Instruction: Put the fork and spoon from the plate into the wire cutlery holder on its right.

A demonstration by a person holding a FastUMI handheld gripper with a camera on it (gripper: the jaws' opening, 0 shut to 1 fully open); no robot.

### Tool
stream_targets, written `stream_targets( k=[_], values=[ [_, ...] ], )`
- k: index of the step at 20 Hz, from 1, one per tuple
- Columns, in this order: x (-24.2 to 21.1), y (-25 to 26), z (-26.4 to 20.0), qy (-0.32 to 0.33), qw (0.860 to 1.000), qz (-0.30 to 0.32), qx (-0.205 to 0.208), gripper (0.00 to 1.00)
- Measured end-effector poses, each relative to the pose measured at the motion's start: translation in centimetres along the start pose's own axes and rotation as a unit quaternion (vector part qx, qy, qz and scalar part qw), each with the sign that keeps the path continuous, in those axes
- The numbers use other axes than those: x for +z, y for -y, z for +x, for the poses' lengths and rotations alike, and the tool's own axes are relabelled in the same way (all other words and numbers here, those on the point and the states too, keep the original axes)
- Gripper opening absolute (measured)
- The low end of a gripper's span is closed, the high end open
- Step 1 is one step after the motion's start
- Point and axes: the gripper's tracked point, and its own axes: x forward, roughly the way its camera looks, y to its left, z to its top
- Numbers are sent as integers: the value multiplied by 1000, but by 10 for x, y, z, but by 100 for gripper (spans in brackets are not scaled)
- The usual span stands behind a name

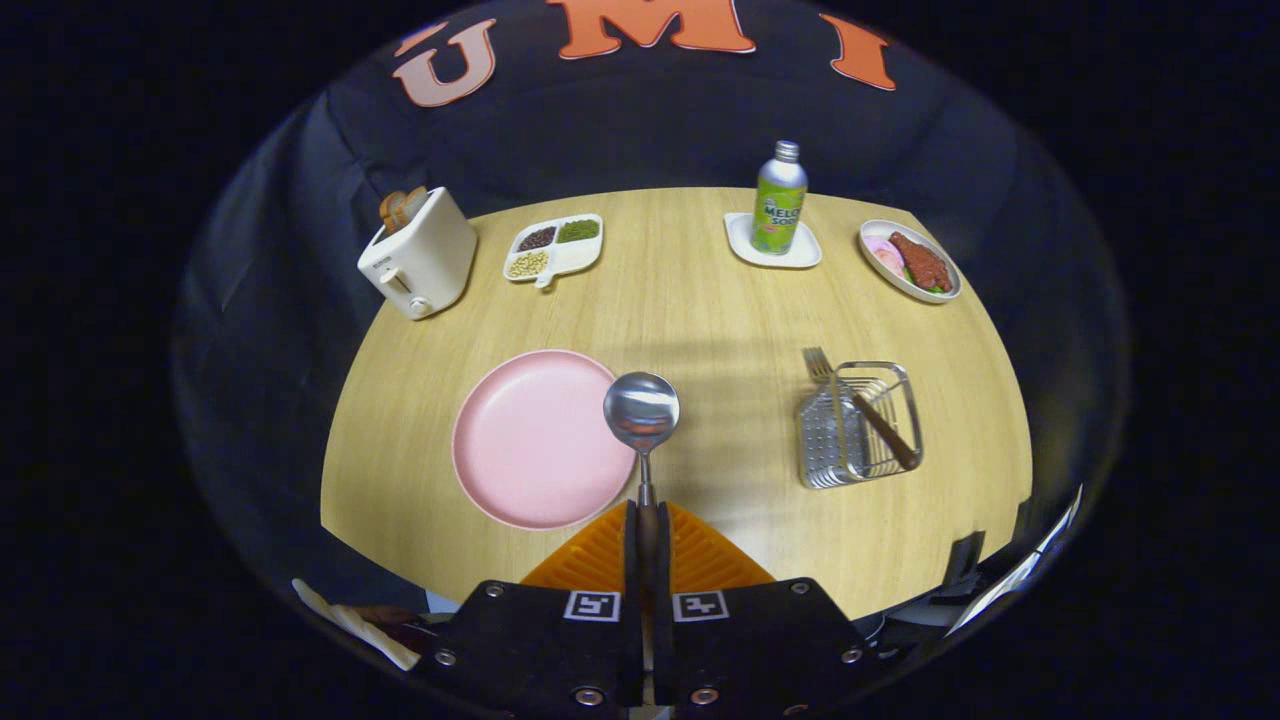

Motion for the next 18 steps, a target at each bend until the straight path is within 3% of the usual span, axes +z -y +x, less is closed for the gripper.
stream_targets(
  k=[8,18],
  values=[
    [3,101,-29,-36,997,0,-62,5],
    [1,132,10,-153,985,-17,-79,5]
  ],
)
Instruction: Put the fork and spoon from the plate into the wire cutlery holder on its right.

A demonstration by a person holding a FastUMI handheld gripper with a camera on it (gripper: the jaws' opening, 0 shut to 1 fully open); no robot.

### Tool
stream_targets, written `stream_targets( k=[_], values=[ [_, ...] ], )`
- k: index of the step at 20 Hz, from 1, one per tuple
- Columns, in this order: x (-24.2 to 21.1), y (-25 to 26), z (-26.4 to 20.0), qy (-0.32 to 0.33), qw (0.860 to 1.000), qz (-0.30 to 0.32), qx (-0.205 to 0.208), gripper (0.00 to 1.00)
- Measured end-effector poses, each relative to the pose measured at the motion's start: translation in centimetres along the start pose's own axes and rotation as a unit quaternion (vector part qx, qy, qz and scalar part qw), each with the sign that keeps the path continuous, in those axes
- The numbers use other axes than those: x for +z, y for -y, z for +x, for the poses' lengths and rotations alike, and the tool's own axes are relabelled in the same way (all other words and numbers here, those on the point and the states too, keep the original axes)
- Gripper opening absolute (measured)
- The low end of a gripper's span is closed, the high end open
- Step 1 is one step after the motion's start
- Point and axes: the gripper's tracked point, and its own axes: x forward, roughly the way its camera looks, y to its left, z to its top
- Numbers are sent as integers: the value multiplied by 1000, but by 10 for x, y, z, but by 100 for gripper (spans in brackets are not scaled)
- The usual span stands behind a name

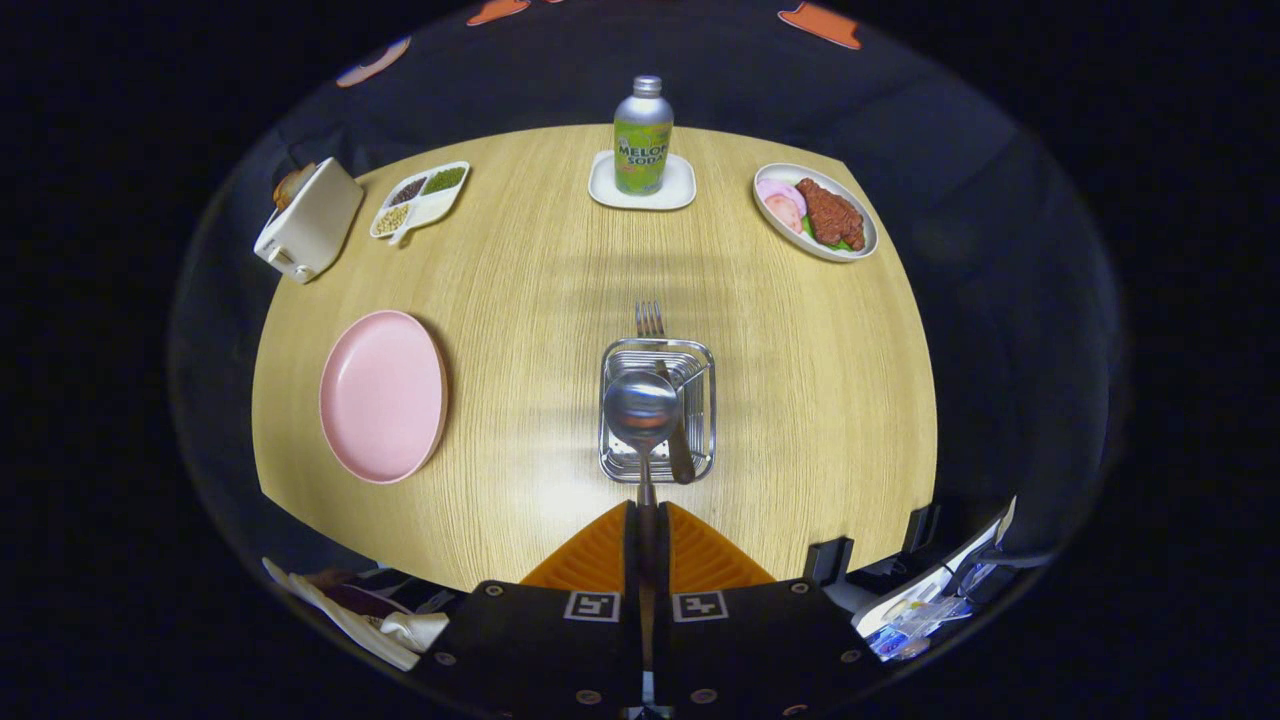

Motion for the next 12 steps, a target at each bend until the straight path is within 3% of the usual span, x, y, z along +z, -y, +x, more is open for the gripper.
stream_targets(
  k=[4,9,12],
  values=[
    [6,-3,15,-43,999,-10,2,7],
    [26,1,12,-25,999,-22,-10,16],
    [40,9,-6,21,999,-19,-17,39]
  ],
)
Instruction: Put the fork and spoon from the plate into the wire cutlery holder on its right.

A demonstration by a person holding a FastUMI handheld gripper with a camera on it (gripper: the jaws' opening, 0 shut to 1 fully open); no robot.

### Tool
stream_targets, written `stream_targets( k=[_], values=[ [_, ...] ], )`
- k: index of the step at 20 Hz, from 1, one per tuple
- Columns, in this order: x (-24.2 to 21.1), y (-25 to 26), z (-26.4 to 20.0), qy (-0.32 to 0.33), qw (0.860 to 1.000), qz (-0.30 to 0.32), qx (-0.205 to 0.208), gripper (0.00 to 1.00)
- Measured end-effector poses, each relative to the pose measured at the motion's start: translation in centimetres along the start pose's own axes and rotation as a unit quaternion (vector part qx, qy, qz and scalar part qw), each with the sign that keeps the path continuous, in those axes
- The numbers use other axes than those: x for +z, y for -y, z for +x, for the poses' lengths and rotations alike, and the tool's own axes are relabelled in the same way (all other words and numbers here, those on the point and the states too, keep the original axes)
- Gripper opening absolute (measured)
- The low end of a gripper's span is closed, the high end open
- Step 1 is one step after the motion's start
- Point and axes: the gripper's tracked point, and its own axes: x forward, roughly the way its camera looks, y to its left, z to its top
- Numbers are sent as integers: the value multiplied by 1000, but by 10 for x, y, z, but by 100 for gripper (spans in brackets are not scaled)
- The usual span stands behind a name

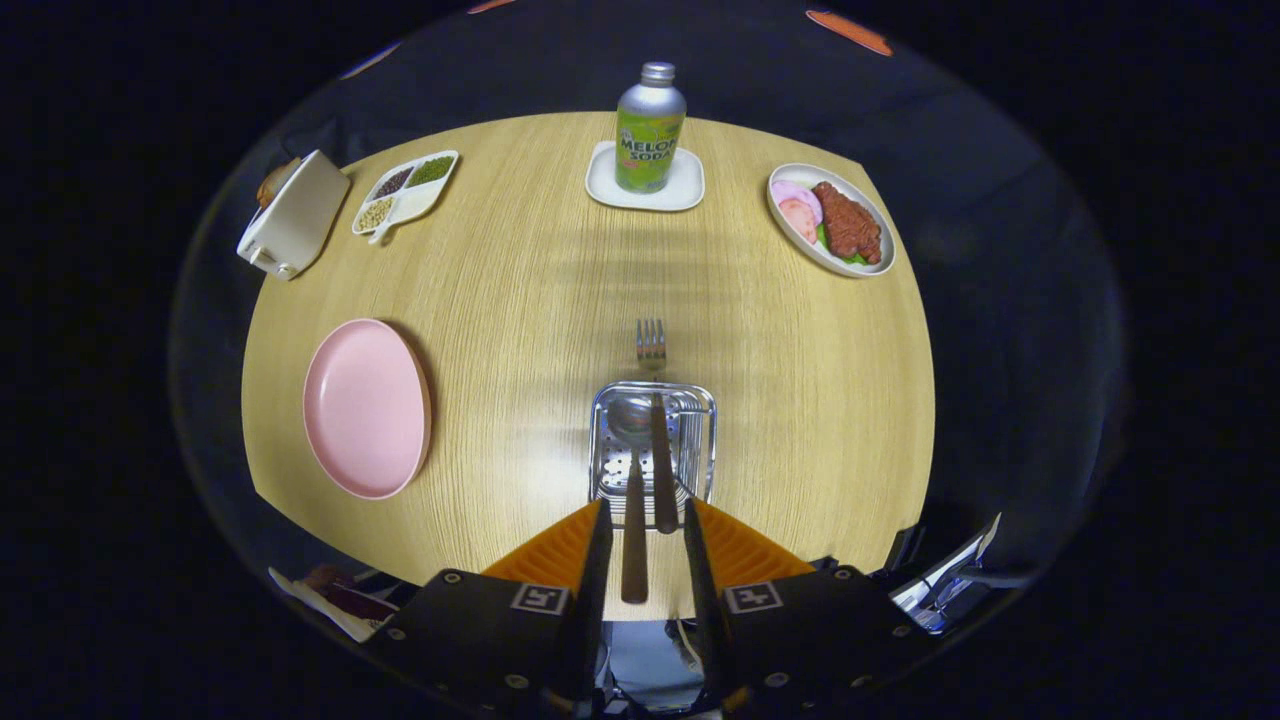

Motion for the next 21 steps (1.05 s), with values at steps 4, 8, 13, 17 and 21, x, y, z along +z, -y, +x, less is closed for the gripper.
stream_targets(
  k=[4,8,13,17,21],
  values=[
    [20,7,-29,99,993,63,10,90],
    [55,12,-62,223,969,109,9,99],
    [91,8,-119,379,909,172,23,99],
    [96,9,-153,443,880,172,4,99],
    [99,-7,-182,486,860,154,1,100]
  ],
)
